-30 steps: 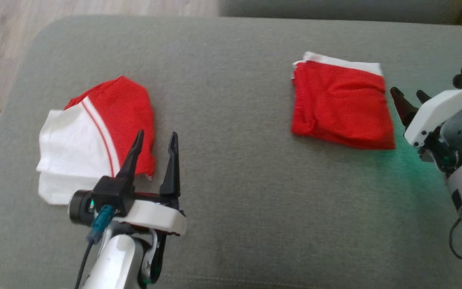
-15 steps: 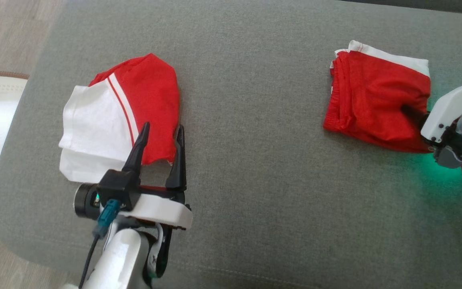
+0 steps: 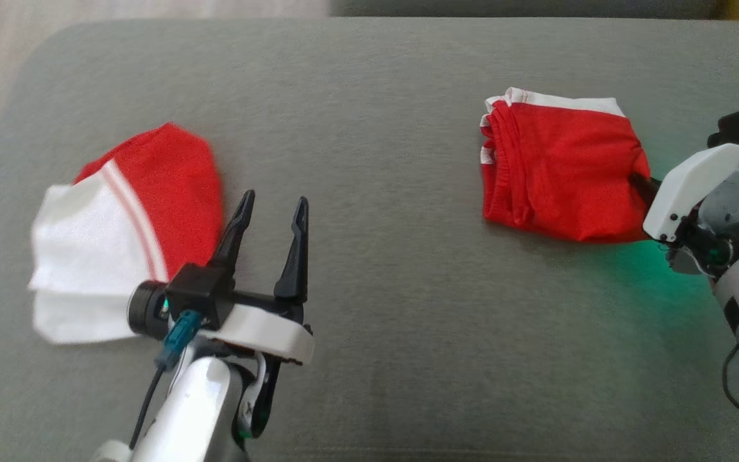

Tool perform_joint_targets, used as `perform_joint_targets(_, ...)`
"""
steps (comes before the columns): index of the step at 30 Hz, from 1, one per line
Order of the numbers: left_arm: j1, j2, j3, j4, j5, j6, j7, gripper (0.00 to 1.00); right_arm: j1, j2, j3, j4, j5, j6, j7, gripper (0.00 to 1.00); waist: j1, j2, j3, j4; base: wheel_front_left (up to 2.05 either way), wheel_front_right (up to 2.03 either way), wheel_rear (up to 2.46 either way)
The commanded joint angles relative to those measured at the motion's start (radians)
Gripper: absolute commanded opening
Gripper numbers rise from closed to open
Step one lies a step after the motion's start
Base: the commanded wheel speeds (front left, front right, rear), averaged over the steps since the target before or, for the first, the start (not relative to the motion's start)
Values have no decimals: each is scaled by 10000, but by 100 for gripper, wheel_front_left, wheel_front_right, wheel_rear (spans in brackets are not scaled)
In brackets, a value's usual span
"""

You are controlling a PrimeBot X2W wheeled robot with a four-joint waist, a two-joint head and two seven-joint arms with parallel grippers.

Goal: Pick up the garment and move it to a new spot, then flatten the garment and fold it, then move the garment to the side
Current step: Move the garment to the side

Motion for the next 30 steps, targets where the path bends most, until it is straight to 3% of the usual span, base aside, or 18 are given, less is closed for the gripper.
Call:
perform_joint_targets(1, -546, 29, 214, -244, 29, -60, -76, 100, -296, -70, 191, -268, 82, 75, -173, 0, 0, 0, -202, -882, 0, 0, 0)
perform_joint_targets(6, -809, 29, 16, 70, 26, -273, -76, 100, -396, 94, 665, -448, 323, 75, -395, 0, 0, 0, -244, -2234, 0, 0, 0)
perform_joint_targets(15, -1184, 29, -628, 496, -156, -420, -76, 100, -499, 30, 1452, -817, 760, 75, -907, 0, 0, 0, 67, -3690, 0, 0, 0)
perform_joint_targets(21, -1589, 29, -1070, 763, -178, -424, -76, 100, -721, -601, 2138, -1057, 922, 75, -1389, 0, 0, 0, 698, -3681, 0, 0, 0)
perform_joint_targets(30, -2075, 29, -1550, 1072, -137, -282, -76, 100, -2032, -2304, 3481, -1314, 449, 75, -2153, 0, 0, 0, 1930, -3064, 0, 0, 0)
